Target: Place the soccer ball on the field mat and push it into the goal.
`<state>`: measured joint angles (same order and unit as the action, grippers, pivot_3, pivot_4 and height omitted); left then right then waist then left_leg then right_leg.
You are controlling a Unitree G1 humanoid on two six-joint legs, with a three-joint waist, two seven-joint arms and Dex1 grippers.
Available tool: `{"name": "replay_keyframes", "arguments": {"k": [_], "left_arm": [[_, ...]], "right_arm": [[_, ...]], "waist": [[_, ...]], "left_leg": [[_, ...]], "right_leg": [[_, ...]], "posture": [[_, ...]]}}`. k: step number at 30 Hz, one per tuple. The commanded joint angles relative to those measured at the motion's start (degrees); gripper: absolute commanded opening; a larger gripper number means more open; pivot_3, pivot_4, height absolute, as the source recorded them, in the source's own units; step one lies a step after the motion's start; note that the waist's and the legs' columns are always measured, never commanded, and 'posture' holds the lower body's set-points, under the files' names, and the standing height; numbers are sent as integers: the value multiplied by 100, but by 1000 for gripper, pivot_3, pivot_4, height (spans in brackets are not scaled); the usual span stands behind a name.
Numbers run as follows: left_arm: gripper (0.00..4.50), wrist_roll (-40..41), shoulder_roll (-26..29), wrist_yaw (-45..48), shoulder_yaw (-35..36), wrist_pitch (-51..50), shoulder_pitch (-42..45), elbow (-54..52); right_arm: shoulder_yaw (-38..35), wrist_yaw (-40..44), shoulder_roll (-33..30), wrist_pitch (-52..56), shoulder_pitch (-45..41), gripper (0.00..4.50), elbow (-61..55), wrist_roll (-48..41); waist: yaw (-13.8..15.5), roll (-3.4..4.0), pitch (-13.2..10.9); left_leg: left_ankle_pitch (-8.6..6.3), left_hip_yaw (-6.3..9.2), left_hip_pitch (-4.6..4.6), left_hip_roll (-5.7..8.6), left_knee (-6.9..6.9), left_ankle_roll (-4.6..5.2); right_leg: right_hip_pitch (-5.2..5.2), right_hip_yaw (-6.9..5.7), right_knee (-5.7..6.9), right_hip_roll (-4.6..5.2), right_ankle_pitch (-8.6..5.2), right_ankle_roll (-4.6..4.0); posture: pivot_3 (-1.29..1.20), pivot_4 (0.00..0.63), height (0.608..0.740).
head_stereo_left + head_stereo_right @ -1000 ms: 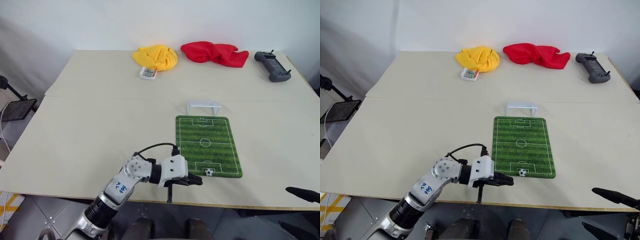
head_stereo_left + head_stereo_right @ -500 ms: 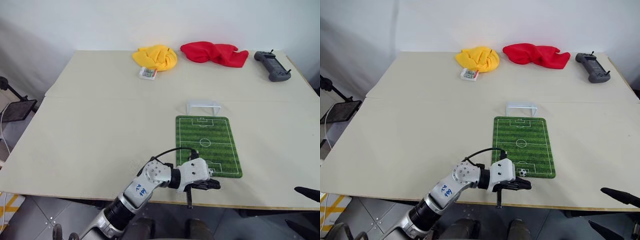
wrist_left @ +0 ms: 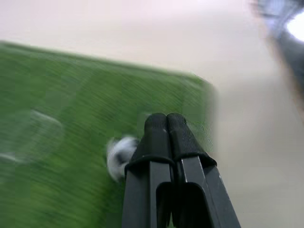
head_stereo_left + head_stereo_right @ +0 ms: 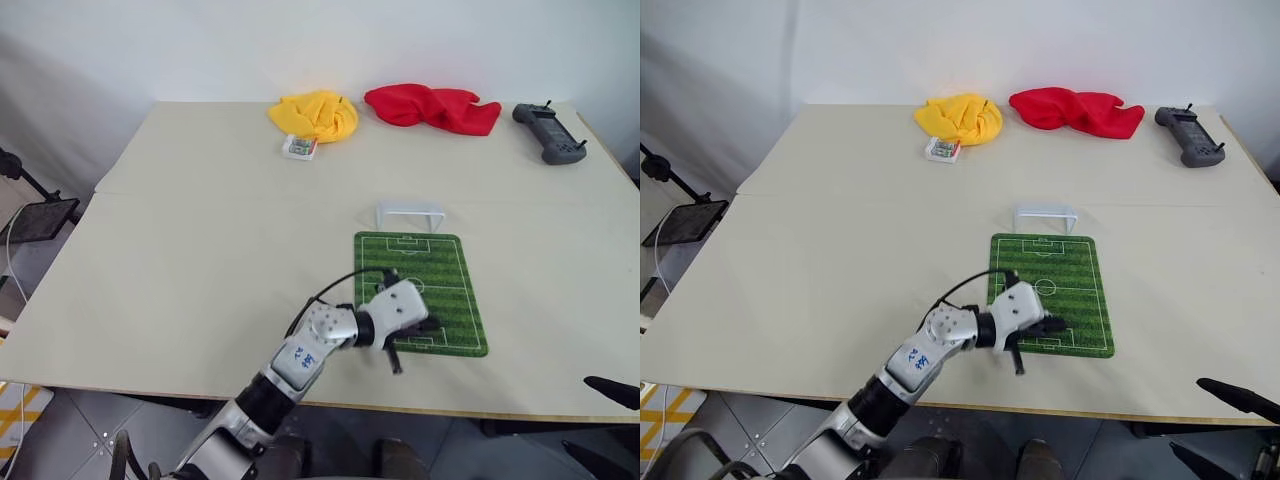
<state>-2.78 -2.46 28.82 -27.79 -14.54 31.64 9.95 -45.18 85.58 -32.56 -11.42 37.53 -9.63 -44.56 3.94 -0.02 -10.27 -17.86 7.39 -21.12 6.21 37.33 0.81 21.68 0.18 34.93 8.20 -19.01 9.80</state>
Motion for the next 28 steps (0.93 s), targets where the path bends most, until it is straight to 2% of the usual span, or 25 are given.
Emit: {"name": "replay_keyframes", "arguments": {"k": [1,3,6,9,14,17,23,28], "left_arm": [[22,-161,-136,-589,370,711,217,312],[22,159,-191,-360,589,949,253,310],[22,685,122,420,937,1275,305,78],[22,1046,676,923,1448,1537,504,104],[22,1473,1403,1573,2073,1836,792,375],[22,1588,2137,2142,2413,1929,877,678],[22,1783,3120,2723,2982,2155,954,1199],[22,1990,3823,2836,3486,1802,226,1032]], "right_arm": [[-2,-730,338,-8,-190,4500,-346,-110],[-9,-1336,594,61,-415,4500,-472,-151],[109,-1777,850,54,-631,4500,-600,-107],[313,-1965,928,-17,-852,4500,-571,-8],[594,-2012,878,-193,-1261,4500,-304,175],[727,-1991,843,-312,-1547,4500,-126,255],[847,-1962,774,-499,-1951,4500,230,315],[1002,-1936,747,-649,-2365,4500,591,420]], "waist": [[-9,2,1],[-9,2,1],[-4,10,6],[-25,24,14],[-114,16,15],[-138,16,16],[-252,11,15],[-310,14,18]], "left_leg": [[0,-6,1,0,-2,0],[0,-11,-1,0,-4,0],[0,-12,-8,2,0,0],[1,-14,-8,2,0,-1],[4,-19,-6,4,2,-5],[4,-18,-7,2,-1,-6],[7,-17,-12,2,-4,-11],[7,-18,-7,-2,-12,-11]], "right_leg": [[3,5,2,0,0,0],[10,12,7,0,1,2],[23,15,17,1,3,5],[35,17,41,1,3,5],[47,23,66,1,3,5],[57,21,76,1,3,5],[74,21,97,1,3,4],[77,23,102,1,3,3]], "posture": [[0,150,740],[0,150,740],[0,150,740],[0,150,740],[0,150,740],[0,150,740],[0,150,740],[0,150,740]]}}
